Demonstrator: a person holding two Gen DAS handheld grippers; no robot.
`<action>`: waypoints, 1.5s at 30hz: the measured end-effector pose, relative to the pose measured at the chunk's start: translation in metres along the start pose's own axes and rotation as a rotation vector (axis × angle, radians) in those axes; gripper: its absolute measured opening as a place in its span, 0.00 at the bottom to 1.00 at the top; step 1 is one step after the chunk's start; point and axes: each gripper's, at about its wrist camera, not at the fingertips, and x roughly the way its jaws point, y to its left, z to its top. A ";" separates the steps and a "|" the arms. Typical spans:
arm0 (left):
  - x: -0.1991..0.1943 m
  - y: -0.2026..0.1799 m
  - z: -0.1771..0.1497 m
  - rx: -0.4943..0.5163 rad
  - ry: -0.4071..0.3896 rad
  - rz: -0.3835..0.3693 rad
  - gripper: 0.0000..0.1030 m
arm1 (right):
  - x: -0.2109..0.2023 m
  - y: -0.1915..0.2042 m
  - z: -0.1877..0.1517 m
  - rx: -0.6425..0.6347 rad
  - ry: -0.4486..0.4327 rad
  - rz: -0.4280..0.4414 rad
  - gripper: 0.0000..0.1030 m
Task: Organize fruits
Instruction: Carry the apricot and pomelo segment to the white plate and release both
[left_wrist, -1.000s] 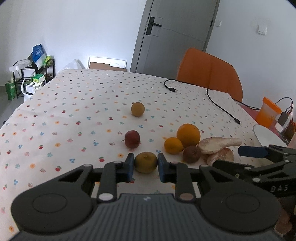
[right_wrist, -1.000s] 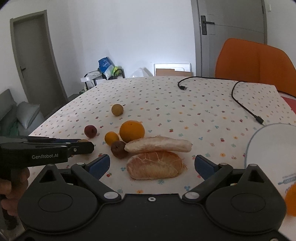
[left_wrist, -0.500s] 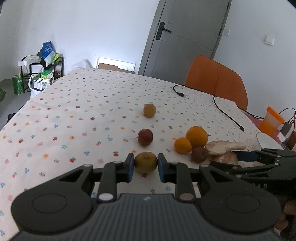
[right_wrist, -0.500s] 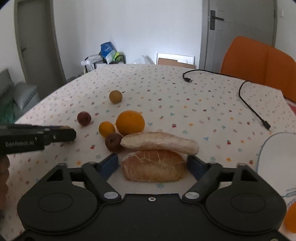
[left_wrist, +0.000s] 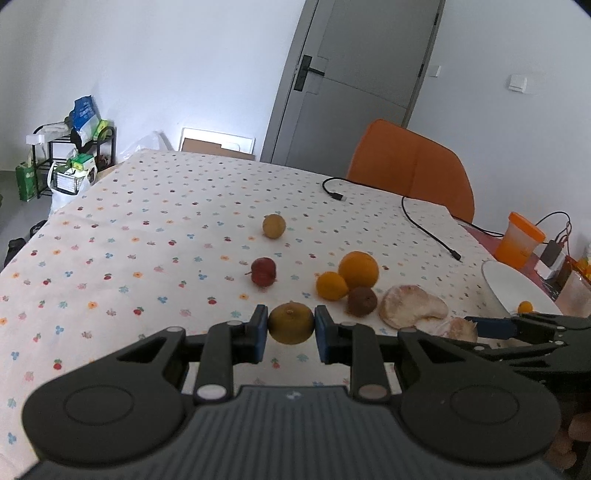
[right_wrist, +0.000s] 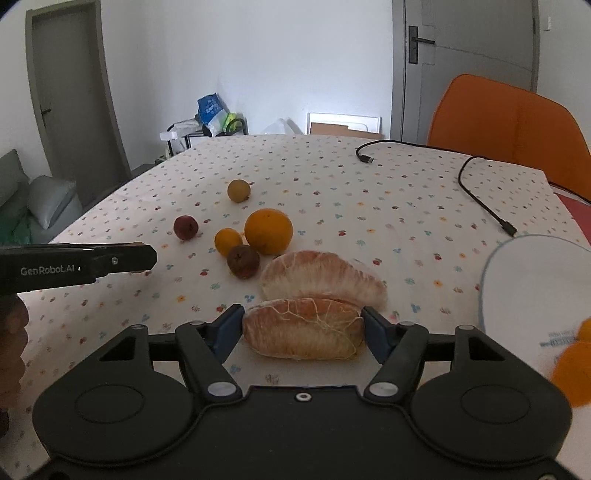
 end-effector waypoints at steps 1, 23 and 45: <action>-0.001 -0.001 0.000 0.000 0.001 -0.003 0.24 | -0.004 0.000 -0.001 0.003 -0.005 -0.001 0.64; -0.012 -0.051 0.006 0.093 -0.026 -0.071 0.24 | -0.067 -0.030 -0.015 0.098 -0.128 -0.055 0.64; 0.013 -0.129 0.004 0.216 0.005 -0.191 0.24 | -0.103 -0.098 -0.045 0.216 -0.181 -0.185 0.64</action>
